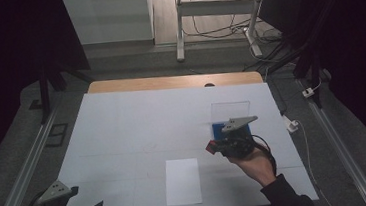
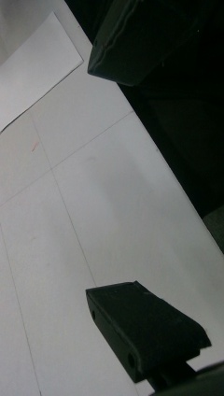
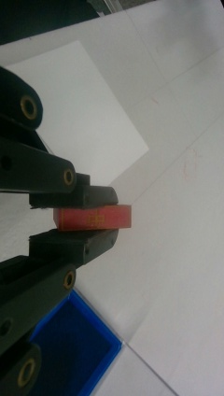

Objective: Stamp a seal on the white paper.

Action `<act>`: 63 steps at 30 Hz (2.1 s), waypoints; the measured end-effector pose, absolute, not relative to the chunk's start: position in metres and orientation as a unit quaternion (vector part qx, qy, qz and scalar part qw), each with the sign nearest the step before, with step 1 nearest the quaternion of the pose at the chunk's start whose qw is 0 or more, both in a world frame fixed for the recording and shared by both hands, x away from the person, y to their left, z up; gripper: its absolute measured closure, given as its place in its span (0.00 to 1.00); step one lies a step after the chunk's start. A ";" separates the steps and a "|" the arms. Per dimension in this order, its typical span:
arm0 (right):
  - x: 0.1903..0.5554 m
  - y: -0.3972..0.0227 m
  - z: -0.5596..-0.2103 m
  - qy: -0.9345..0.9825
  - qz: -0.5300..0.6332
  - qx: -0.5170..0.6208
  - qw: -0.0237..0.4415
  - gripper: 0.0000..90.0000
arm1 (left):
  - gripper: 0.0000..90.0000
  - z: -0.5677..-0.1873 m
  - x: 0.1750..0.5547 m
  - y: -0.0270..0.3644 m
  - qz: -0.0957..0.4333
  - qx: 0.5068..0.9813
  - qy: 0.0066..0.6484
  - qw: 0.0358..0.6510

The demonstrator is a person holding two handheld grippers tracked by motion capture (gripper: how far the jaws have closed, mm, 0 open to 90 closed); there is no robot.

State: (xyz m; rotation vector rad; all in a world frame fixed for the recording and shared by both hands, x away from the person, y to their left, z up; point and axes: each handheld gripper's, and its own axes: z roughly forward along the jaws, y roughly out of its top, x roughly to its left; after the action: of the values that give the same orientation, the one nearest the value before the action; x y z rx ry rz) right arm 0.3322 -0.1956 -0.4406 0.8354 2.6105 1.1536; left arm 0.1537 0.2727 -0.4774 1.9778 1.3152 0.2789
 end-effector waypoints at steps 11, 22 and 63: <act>0.322 -0.175 -0.448 0.889 0.377 0.252 0.062 0.88 | 0.00 -0.477 0.154 0.273 0.107 0.769 0.511 0.368; 0.313 -0.156 -0.458 0.904 0.361 0.223 0.049 0.88 | 0.00 -0.478 0.154 0.273 0.106 0.769 0.512 0.368; 0.297 -0.103 -0.494 0.936 0.312 0.156 0.044 0.88 | 0.00 -0.478 0.154 0.273 0.105 0.769 0.512 0.368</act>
State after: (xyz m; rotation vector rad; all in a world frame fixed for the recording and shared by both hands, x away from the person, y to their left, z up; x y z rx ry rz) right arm 0.2966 -0.1028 -0.4940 0.4782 2.8603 0.9546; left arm 0.1543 0.2735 -0.4778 1.9745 1.3152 0.2699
